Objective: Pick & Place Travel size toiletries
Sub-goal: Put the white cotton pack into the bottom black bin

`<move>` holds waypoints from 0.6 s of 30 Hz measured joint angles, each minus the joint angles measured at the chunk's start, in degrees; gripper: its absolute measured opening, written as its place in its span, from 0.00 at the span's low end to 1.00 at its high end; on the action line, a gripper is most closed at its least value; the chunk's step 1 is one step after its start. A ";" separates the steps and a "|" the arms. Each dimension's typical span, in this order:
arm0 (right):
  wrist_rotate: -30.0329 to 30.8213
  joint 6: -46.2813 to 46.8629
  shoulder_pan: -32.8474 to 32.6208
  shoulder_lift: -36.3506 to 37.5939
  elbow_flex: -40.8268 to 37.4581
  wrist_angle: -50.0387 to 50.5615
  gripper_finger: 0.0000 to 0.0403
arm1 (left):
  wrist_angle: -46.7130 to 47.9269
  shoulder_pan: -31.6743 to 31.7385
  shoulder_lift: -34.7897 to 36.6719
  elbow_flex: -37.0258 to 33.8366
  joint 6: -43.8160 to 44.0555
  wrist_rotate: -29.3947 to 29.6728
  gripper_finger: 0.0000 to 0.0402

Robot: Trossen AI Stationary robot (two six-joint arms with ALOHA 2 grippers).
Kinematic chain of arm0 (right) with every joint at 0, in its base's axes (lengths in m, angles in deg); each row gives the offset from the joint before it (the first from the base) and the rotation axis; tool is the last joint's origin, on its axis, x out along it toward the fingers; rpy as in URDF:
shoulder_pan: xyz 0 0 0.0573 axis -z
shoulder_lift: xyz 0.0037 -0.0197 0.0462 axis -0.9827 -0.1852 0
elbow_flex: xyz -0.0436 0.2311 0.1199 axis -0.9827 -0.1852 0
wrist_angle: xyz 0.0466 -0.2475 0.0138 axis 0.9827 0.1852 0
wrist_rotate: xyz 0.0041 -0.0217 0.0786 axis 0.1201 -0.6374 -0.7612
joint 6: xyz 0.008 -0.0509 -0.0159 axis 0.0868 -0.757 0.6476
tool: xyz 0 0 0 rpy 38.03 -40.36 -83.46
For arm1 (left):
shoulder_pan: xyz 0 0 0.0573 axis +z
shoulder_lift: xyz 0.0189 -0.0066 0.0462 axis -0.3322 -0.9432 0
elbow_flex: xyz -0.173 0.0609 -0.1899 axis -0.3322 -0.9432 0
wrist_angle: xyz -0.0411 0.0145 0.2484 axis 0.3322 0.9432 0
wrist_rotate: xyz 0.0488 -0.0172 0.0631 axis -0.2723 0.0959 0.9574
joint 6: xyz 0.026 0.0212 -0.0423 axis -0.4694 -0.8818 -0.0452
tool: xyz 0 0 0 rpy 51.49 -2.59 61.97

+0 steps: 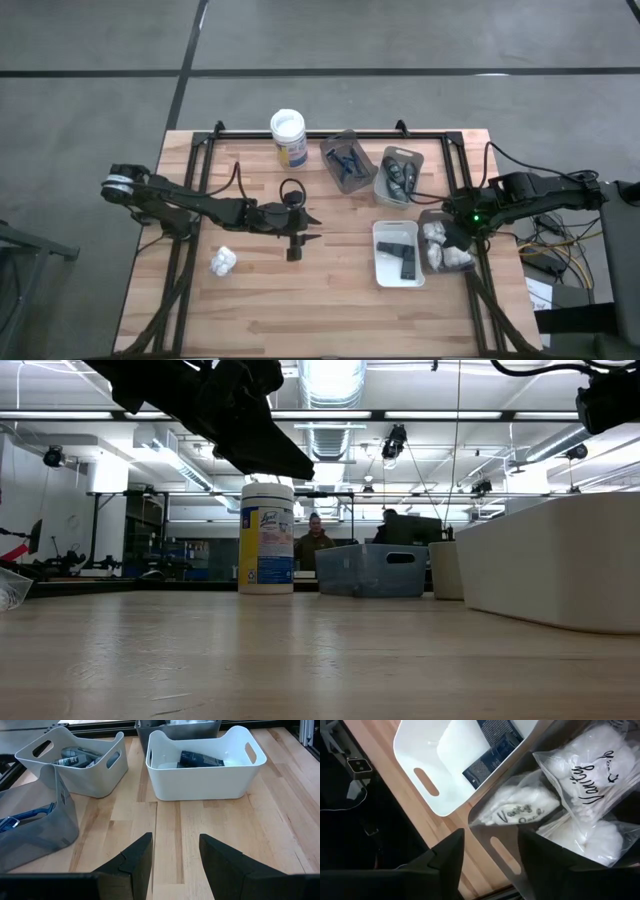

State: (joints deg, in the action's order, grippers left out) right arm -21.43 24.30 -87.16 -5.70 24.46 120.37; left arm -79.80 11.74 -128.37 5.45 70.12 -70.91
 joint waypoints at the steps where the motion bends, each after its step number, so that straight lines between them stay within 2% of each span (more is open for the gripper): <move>1: 0.07 0.00 0.00 0.00 0.00 0.00 0.46 | -0.02 -0.01 0.00 0.00 0.00 -0.03 0.42; 9: 0.88 -0.01 -0.02 -0.01 -0.01 -0.12 0.51 | 0.37 -0.34 0.00 0.00 0.17 -0.09 0.42; 14: 6.68 -1.80 -0.02 -0.14 -0.02 -3.25 0.53 | 2.09 -1.20 0.00 0.00 0.20 -0.13 0.42; 18: 10.37 -5.51 -0.02 -0.13 -0.45 -9.76 0.54 | 3.54 -2.23 0.00 0.00 1.09 -0.16 0.42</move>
State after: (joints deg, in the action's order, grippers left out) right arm -11.06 18.78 -87.19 -5.84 24.00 110.61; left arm -76.26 9.52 -128.37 5.45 71.21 -71.06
